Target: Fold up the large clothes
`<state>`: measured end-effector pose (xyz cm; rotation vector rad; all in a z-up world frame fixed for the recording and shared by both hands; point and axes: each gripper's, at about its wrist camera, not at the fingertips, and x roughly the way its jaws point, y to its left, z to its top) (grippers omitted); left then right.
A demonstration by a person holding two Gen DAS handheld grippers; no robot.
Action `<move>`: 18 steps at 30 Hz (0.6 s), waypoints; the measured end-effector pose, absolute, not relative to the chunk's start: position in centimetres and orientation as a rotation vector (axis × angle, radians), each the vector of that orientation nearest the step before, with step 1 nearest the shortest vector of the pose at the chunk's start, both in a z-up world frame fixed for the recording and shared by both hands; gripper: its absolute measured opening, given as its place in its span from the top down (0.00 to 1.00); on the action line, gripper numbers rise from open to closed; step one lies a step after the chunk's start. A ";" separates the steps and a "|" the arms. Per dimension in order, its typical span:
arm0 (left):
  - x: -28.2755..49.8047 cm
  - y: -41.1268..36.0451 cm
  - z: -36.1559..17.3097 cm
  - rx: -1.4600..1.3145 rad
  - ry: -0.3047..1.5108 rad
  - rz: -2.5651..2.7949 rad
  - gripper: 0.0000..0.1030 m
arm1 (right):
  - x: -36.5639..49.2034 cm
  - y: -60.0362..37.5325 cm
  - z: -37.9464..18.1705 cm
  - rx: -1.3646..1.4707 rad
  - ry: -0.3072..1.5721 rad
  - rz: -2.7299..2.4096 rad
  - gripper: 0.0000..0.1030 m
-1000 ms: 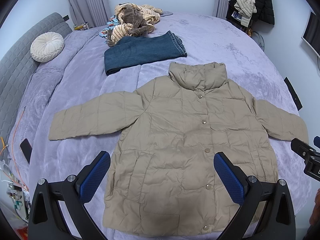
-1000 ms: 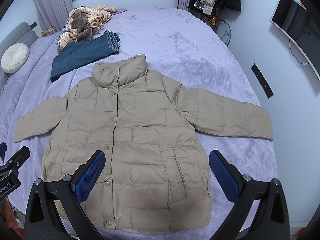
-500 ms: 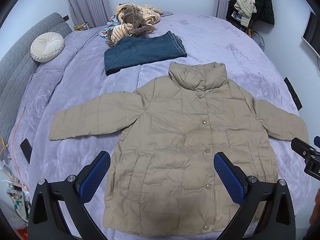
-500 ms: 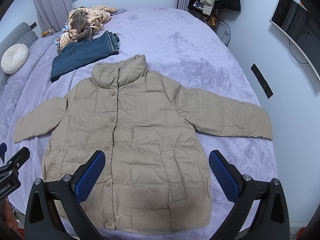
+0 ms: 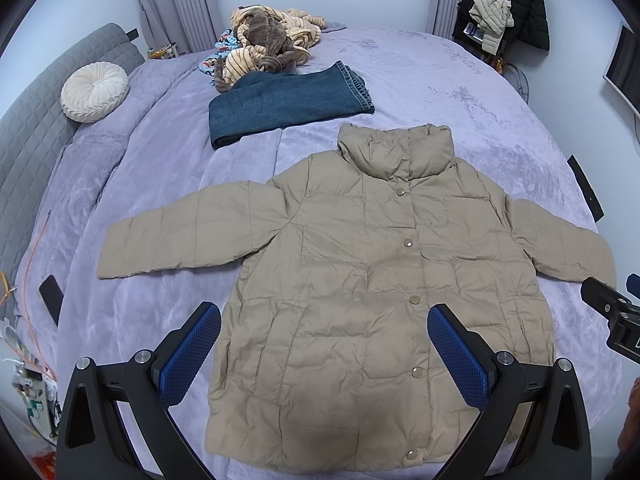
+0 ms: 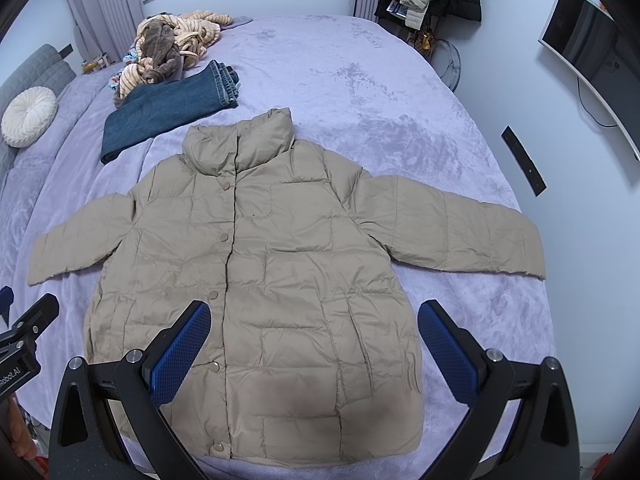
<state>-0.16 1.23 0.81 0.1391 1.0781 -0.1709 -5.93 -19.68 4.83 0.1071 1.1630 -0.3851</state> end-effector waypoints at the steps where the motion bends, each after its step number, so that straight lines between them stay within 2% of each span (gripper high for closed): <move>1: -0.1 1.2 0.8 0.138 1.079 -0.172 0.00 | -5.9 -19.7 4.8 0.107 1.163 -0.386 0.00; 18: 0.4 1.9 -0.6 0.106 1.117 -0.188 0.00 | -6.2 -20.0 4.1 0.131 1.193 -0.380 0.00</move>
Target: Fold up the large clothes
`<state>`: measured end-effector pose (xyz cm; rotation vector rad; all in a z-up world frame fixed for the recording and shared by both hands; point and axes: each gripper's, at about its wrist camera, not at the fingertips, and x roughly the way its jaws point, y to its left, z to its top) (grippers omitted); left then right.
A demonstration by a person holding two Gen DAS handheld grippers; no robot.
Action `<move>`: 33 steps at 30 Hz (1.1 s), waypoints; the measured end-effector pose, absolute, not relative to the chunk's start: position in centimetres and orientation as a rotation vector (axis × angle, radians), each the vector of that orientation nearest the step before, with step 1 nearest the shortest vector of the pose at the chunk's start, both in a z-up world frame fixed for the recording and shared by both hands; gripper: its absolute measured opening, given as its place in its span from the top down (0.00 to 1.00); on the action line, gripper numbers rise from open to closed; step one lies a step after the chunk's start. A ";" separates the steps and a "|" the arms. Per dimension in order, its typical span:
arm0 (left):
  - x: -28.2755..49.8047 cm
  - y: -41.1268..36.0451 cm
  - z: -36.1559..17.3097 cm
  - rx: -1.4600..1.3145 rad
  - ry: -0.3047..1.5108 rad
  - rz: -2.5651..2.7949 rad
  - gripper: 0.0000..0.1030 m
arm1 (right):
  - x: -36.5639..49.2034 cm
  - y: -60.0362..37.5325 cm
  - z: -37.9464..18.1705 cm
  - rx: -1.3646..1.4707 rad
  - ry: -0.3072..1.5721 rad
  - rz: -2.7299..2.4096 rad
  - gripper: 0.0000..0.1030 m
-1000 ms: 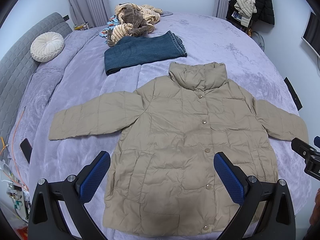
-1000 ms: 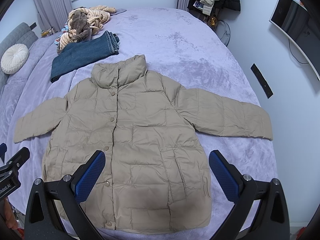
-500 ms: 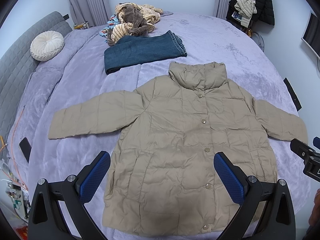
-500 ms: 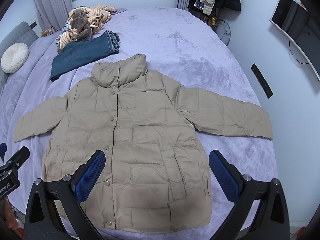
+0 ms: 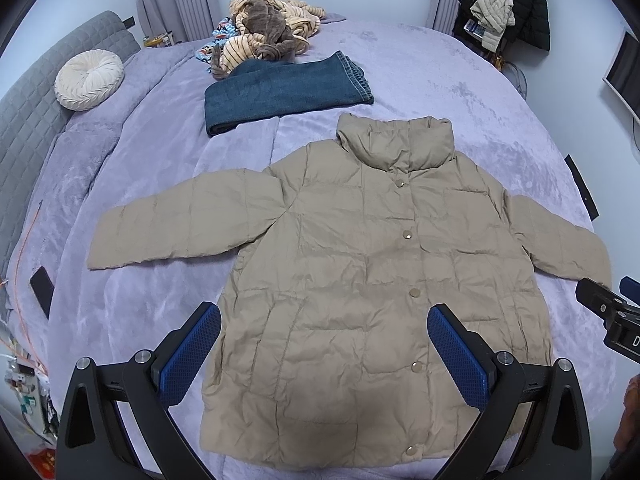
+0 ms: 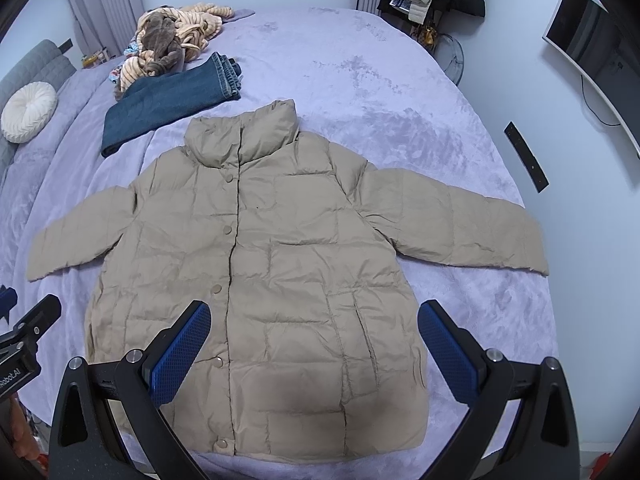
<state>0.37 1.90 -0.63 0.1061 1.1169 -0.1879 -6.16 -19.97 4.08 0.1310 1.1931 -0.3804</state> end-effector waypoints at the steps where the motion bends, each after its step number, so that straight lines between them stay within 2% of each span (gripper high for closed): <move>1: 0.6 2.2 -1.0 0.097 1.123 -0.197 0.00 | -6.0 -19.8 3.8 0.137 1.197 -0.379 0.00; 6: 1.8 4.3 -3.3 0.054 1.156 -0.204 0.00 | -4.9 -19.1 1.9 0.190 1.217 -0.381 0.00; 16: 6.5 14.6 -11.5 -0.186 1.267 -0.130 0.00 | -0.5 -13.6 -3.0 0.247 1.211 -0.249 0.00; 27: 14.7 29.0 -22.9 -0.648 1.186 -0.046 0.00 | 4.9 -5.7 -13.4 0.262 1.382 -0.040 0.00; 33: 19.1 34.1 -24.9 -0.754 1.096 0.031 0.00 | 7.5 -4.0 -16.8 0.292 1.388 -0.008 0.00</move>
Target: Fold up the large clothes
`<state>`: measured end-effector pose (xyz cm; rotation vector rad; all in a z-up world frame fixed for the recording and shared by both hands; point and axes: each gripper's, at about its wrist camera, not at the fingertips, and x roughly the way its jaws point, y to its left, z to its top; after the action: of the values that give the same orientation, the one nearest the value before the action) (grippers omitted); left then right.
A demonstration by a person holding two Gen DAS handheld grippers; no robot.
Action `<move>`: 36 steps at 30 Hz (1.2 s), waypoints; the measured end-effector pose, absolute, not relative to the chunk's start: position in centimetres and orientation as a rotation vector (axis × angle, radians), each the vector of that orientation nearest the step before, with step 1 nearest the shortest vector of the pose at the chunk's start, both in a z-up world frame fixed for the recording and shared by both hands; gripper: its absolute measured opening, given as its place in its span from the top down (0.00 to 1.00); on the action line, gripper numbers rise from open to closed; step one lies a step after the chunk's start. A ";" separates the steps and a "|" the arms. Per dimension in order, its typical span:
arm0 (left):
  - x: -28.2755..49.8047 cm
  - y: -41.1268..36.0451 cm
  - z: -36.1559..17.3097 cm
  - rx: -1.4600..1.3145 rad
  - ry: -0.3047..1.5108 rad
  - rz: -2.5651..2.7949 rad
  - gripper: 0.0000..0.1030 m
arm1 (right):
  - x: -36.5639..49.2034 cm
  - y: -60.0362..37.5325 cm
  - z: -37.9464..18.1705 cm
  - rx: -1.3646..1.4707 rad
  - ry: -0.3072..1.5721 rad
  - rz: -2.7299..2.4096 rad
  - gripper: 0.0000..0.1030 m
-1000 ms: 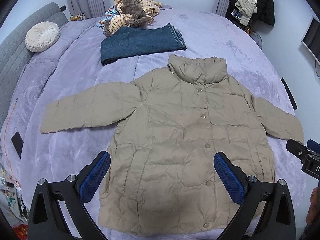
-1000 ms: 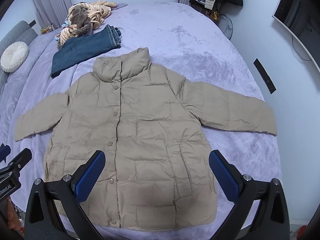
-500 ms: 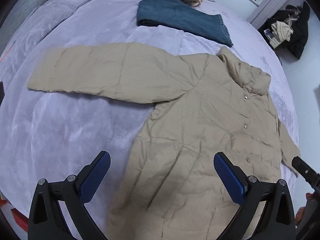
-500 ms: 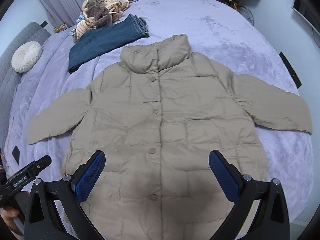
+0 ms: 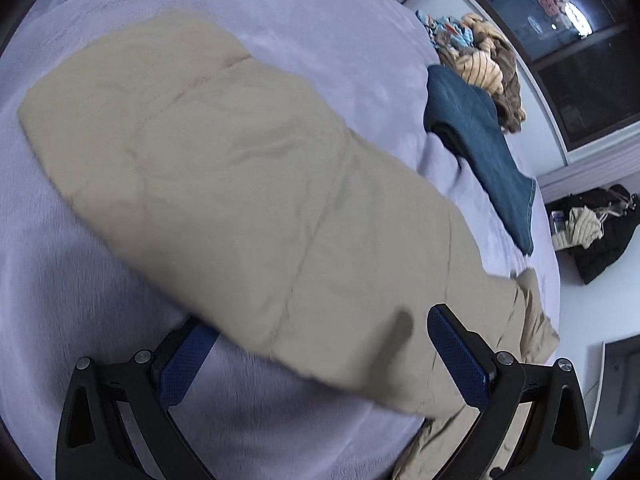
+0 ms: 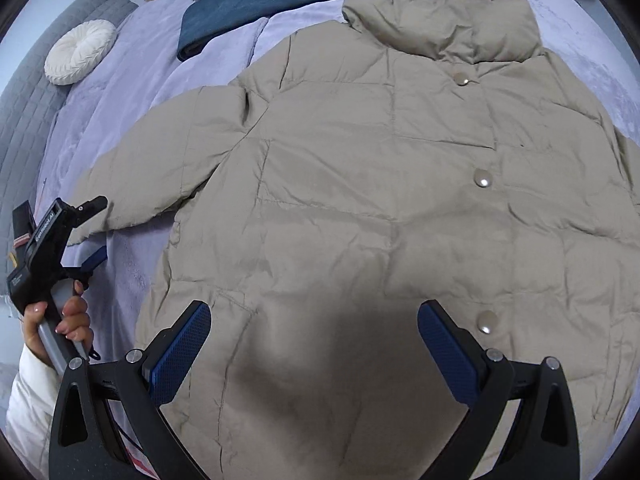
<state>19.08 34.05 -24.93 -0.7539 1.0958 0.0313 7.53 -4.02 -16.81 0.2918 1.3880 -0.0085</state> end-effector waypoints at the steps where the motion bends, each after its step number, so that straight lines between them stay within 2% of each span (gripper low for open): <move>1: 20.0 34.6 -24.7 -0.747 1.071 0.043 0.00 | 7.9 -3.9 -17.0 0.298 1.385 -0.004 0.00; 4: 22.6 35.2 -24.5 -0.661 1.032 0.104 0.01 | 9.5 -3.3 -17.6 0.310 1.360 0.010 0.00; 5: 23.2 35.4 -24.7 -0.642 1.030 0.123 0.12 | 10.0 -3.1 -17.6 0.317 1.347 0.018 0.00; 6: 23.9 35.6 -25.0 -0.622 1.027 0.141 0.39 | 10.5 -2.9 -17.6 0.325 1.337 0.026 0.00; 7: 24.8 35.8 -25.4 -0.600 1.039 0.152 0.55 | 11.0 -2.8 -17.6 0.337 1.328 0.035 0.00; 8: 24.8 35.9 -25.6 -0.606 1.041 0.135 0.84 | 11.6 -2.6 -17.6 0.356 1.317 0.048 0.00; 9: 25.0 36.2 -25.6 -0.633 1.034 0.106 0.91 | 12.1 -2.4 -17.6 0.381 1.304 0.063 0.00; 10: 25.1 36.4 -25.0 -0.628 1.012 0.116 0.91 | 12.5 -2.3 -17.5 0.406 1.292 0.077 0.00; 12: 24.7 35.9 -23.2 -0.564 0.969 0.123 0.91 | 13.4 -1.9 -17.5 0.458 1.254 0.118 0.08; 13: 24.4 35.4 -21.8 -0.509 0.941 0.119 0.91 | 13.9 -1.6 -17.7 0.487 1.241 0.148 0.36; 14: 24.2 35.0 -20.7 -0.479 0.923 0.112 0.91 | 14.7 -1.0 -18.1 0.513 1.245 0.170 0.72; 15: 23.8 34.5 -19.6 -0.440 0.902 0.101 0.91 | 15.4 -0.6 -18.7 0.550 1.254 0.181 0.83; 16: 23.5 33.8 -18.1 -0.393 0.874 0.082 0.91 | 15.8 -0.3 -19.3 0.584 1.254 0.189 0.87; 18: 22.7 32.7 -15.9 -0.335 0.829 0.042 0.91 | 16.7 0.7 -20.5 0.640 1.247 0.223 0.90; 26: 19.4 23.7 -8.4 -0.136 0.678 -0.197 0.91 | 17.3 2.7 -25.9 0.711 1.316 0.221 0.92; 31: 18.6 14.3 -6.4 -0.061 0.637 -0.380 0.91 | 16.8 1.5 -24.3 0.727 1.335 0.293 0.92; 36: 17.8 2.9 -8.4 0.035 0.687 -0.552 0.91 | 12.4 -5.7 -20.3 0.712 1.256 0.202 0.92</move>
<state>17.77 2.92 -8.39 0.0352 0.6867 -0.5525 12.36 -5.66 -20.30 0.7118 1.2563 0.2021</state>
